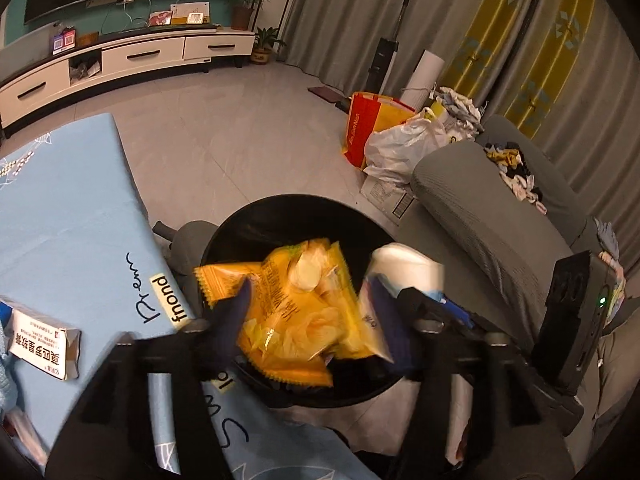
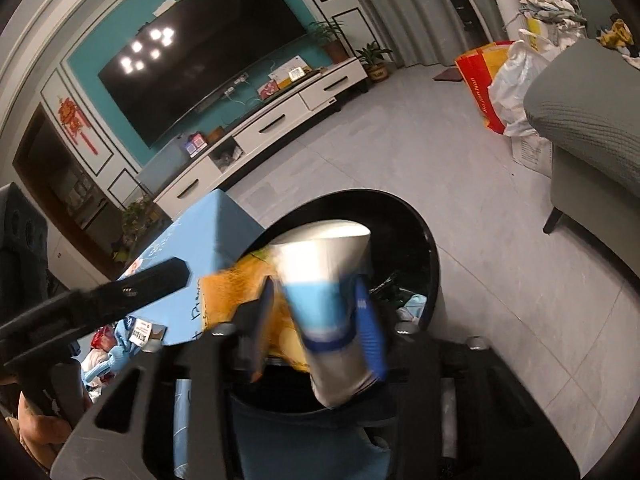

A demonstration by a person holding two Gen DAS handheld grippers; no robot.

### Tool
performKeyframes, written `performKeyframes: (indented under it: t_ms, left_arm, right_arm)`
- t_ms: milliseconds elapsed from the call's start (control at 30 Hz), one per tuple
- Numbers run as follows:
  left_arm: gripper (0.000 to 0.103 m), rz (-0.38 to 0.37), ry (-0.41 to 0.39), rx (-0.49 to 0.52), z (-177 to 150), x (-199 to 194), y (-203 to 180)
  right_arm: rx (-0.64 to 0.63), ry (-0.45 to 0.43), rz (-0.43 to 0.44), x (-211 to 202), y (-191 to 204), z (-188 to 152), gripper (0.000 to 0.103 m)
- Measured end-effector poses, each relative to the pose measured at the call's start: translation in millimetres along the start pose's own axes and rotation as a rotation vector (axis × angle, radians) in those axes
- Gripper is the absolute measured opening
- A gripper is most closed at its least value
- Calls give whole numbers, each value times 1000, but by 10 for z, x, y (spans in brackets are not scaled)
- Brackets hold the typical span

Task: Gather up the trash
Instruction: 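Carry the chip bag and paper cup to the bin and release both, then grasp the foil wrapper with the left gripper while the right gripper grasps the blue mesh cloth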

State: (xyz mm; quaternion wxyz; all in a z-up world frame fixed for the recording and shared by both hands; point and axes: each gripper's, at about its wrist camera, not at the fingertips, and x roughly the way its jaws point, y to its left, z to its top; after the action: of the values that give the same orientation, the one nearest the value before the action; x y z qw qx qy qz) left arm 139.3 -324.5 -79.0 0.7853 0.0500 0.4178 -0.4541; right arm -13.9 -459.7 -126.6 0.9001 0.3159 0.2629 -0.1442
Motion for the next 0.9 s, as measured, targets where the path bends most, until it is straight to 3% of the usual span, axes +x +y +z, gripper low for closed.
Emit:
performKeyframes:
  t_ms: [167, 233, 333, 667, 900]
  left_arm:
    - [76, 13, -16, -16, -25, -94, 41]
    - [87, 27, -22, -27, -79, -162, 53]
    - [95, 51, -21, -63, -191, -314, 154]
    - [100, 149, -13, -180, -716, -1045, 526]
    - [100, 309, -57, -268, -1144, -1729, 975]
  right_arm:
    - [15, 0, -9, -44, -16, 7, 51]
    - [17, -1, -9, -85, -13, -7, 57]
    - [8, 5, 1, -156, 31, -45, 62]
    - [-61, 76, 38, -275, 421, -181, 88]
    - [-163, 155, 130, -321, 949, -353, 94]
